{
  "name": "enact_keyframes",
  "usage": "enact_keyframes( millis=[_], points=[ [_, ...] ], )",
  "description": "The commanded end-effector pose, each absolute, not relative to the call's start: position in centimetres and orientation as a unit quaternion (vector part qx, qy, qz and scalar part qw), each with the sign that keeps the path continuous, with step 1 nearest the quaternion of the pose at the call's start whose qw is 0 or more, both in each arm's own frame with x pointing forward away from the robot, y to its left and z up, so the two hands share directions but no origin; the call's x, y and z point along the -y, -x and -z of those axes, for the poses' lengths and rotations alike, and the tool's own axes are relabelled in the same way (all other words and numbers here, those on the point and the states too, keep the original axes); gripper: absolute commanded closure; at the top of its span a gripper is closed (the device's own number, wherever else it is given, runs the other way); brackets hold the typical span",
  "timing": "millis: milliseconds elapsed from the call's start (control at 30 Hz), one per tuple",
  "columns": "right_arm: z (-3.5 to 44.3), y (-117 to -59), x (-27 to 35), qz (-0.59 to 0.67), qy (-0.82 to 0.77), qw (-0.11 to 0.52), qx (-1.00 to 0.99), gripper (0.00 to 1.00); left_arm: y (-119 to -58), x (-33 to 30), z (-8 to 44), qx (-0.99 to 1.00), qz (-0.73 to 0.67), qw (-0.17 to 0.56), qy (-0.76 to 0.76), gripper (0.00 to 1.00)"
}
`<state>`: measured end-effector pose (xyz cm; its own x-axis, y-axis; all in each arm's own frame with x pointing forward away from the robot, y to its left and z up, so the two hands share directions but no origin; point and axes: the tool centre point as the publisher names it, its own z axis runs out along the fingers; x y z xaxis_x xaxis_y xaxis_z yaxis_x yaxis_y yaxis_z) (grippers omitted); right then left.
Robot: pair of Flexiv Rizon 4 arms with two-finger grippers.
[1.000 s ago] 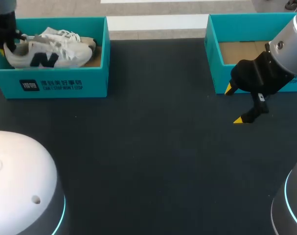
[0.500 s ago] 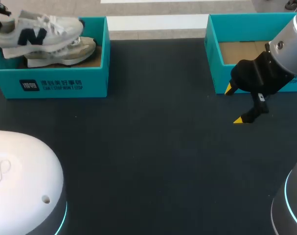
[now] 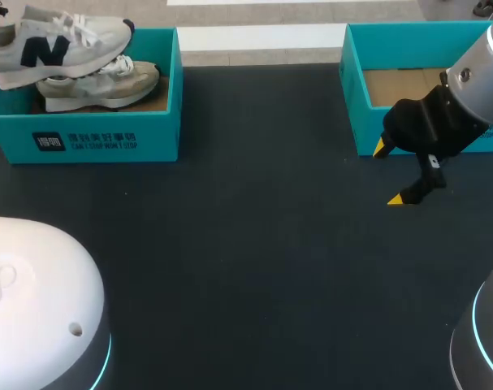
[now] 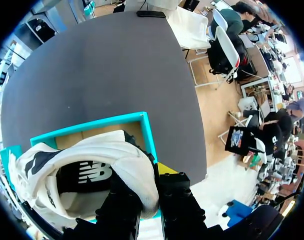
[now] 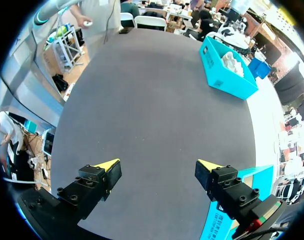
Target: Take the shoe out of the shoebox, open the shoe tongue, remove and reinsert the insole, then place the shoe into the shoebox
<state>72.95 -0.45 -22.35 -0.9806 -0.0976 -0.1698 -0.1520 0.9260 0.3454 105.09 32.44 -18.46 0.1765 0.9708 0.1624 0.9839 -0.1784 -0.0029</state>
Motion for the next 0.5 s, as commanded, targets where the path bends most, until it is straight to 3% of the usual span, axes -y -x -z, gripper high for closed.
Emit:
enact_keyframes(
  millis=[33,500],
  points=[
    [22.5,-73.0,0.4,-0.18,0.063,0.075,-0.979,0.0,-104.0,-31.9,18.3,0.633,0.065,0.052,0.77,1.0],
    [22.5,-73.0,0.4,-0.18,0.063,0.075,-0.979,0.0,-94.9,-25.8,16.0,0.68,0.104,0.063,0.723,1.0]
  ],
)
